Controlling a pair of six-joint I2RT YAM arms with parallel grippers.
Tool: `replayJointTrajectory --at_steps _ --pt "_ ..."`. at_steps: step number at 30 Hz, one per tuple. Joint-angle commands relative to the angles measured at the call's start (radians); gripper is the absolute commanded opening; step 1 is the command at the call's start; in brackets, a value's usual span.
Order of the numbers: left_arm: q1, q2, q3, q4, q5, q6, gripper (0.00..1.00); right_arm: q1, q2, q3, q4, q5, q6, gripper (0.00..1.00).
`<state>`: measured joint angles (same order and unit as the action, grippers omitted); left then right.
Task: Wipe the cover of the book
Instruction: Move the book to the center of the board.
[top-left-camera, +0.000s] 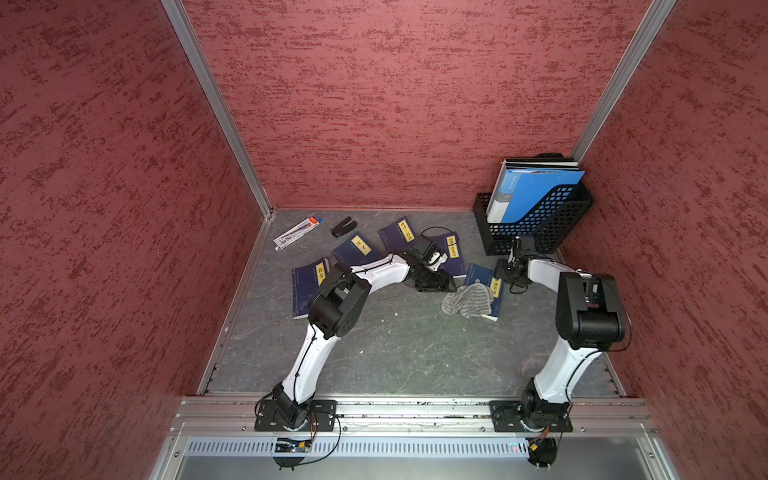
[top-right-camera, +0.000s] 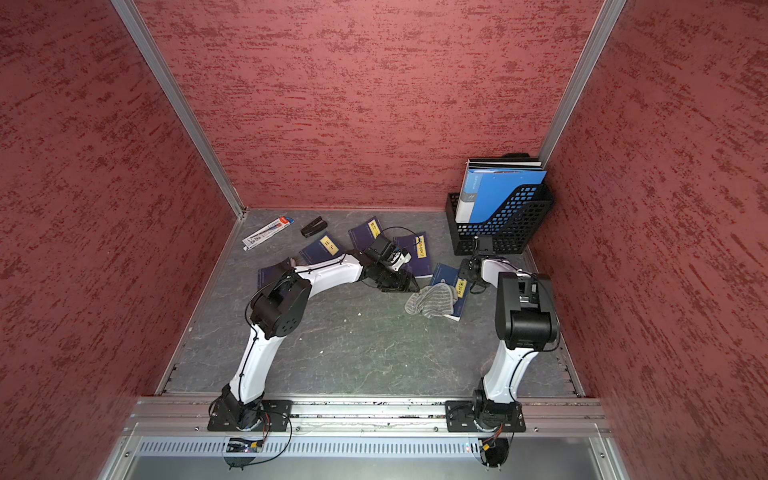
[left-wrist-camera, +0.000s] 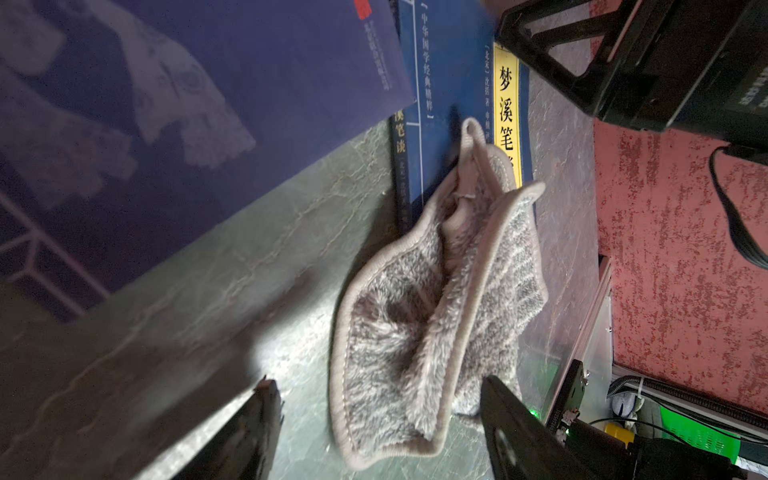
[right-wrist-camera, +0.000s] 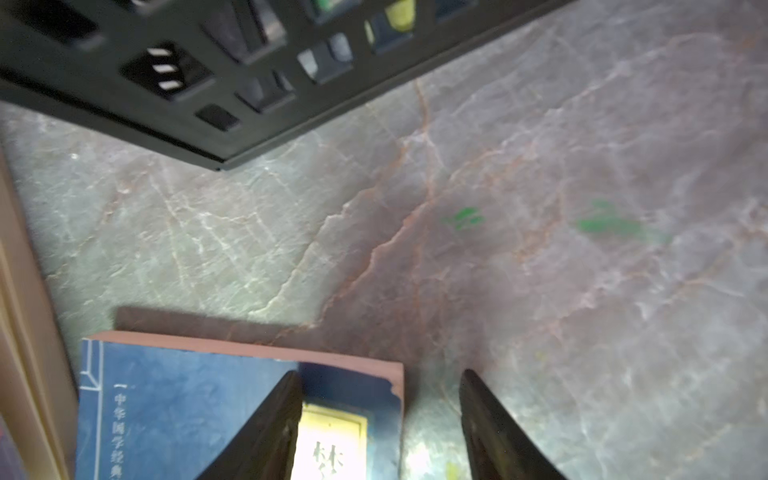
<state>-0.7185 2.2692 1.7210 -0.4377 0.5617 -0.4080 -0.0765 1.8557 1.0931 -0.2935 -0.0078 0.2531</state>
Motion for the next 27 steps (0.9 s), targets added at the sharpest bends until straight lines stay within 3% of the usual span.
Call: replayJointTrajectory --at_steps 1,15,27 --pt "-0.02 0.044 0.049 -0.014 0.039 -0.005 0.74 0.0 0.019 -0.03 0.009 -0.036 -0.019 0.58" --pt "-0.074 0.165 0.171 -0.04 0.115 -0.017 0.55 0.014 -0.107 -0.236 0.074 -0.078 0.015 0.42" --pt "-0.102 0.179 0.159 0.0 0.144 -0.052 0.36 0.091 -0.255 -0.38 0.083 -0.069 0.09 0.39"
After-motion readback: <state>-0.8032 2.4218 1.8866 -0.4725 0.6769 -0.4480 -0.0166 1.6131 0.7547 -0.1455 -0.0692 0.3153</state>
